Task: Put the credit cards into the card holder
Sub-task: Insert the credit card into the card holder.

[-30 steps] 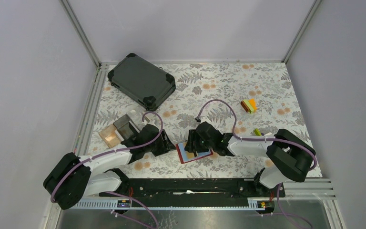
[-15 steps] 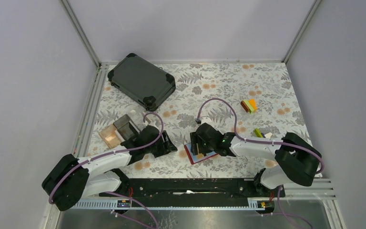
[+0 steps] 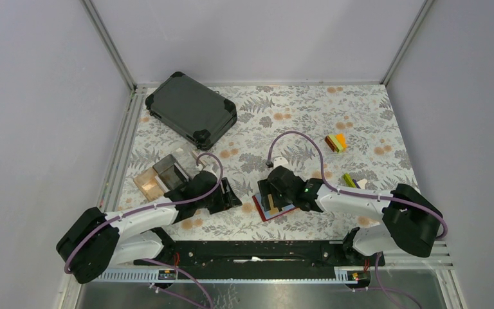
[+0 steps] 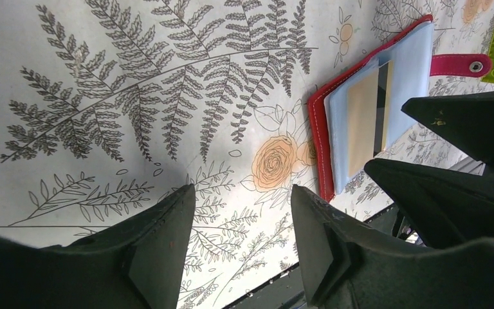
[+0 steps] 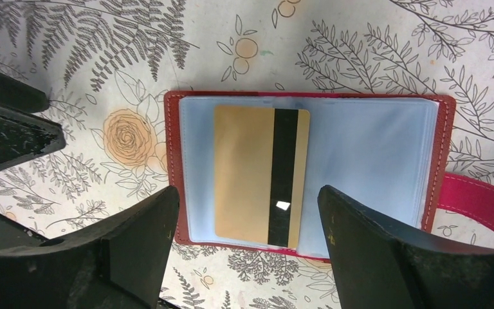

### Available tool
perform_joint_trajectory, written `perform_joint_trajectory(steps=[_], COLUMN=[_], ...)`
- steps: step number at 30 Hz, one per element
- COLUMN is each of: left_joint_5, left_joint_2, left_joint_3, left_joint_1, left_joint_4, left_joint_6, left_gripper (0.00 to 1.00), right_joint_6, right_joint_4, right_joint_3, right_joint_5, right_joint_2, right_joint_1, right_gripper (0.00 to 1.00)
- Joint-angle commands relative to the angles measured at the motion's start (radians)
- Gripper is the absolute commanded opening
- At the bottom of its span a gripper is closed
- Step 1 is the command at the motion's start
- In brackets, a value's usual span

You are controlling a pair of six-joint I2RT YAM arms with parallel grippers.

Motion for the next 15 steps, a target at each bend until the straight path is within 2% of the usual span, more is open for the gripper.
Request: perform_joint_trajectory(steps=[1,9,15], left_joint_5=[-0.01,-0.03,-0.031], left_joint_2=[-0.004,0.03,0.089], left_joint_3=[0.031,0.06,0.082], left_joint_1=[-0.013,-0.073,-0.106], left_joint_4=[0.003,0.048,0.105], left_joint_6=[-0.004,-0.043,-0.063], left_gripper=[0.59,0.57,0.52], right_joint_6=[-0.029,0.01,0.034], right_joint_4=[-0.033,-0.021,-0.023], right_joint_3=[0.033,0.018,-0.001], right_joint_5=[0.029,0.011,0.031], right_joint_2=[-0.015,0.002,0.019], right_joint_1=[0.007,0.004,0.002], right_gripper=[0.87,0.74,0.75])
